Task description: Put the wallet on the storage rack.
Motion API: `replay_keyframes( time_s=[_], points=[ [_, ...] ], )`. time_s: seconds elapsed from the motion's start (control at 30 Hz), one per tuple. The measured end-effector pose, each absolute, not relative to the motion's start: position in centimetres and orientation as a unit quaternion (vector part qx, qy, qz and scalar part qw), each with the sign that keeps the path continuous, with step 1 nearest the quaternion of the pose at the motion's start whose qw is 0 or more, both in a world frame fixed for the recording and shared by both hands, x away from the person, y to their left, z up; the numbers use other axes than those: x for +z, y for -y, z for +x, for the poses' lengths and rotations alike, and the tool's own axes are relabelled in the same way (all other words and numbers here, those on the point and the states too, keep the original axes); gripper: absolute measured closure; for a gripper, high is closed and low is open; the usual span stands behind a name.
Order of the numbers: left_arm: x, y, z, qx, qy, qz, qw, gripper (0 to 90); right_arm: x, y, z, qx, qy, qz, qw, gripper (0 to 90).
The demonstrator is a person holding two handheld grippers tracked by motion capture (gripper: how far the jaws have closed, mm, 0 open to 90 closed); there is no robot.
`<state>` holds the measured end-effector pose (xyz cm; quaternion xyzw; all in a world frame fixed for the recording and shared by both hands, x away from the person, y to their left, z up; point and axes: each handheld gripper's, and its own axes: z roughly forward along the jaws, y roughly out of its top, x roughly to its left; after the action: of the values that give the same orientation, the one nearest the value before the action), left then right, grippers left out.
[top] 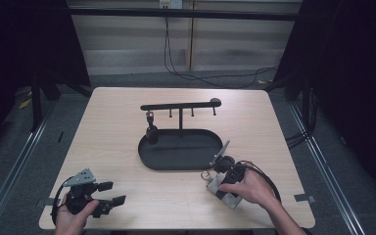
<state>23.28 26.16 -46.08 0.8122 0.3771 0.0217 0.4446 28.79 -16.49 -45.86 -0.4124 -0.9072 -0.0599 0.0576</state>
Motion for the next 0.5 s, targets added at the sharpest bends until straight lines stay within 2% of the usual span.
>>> replay_keyframes(
  time_s=[0.5],
  points=[
    [-46.1, -26.1, 23.3, 0.019, -0.377, 0.813, 0.444, 22.2, -44.6, 16.2, 29.1, -0.045, 0.907, -0.415, 0.052, 34.5]
  ],
)
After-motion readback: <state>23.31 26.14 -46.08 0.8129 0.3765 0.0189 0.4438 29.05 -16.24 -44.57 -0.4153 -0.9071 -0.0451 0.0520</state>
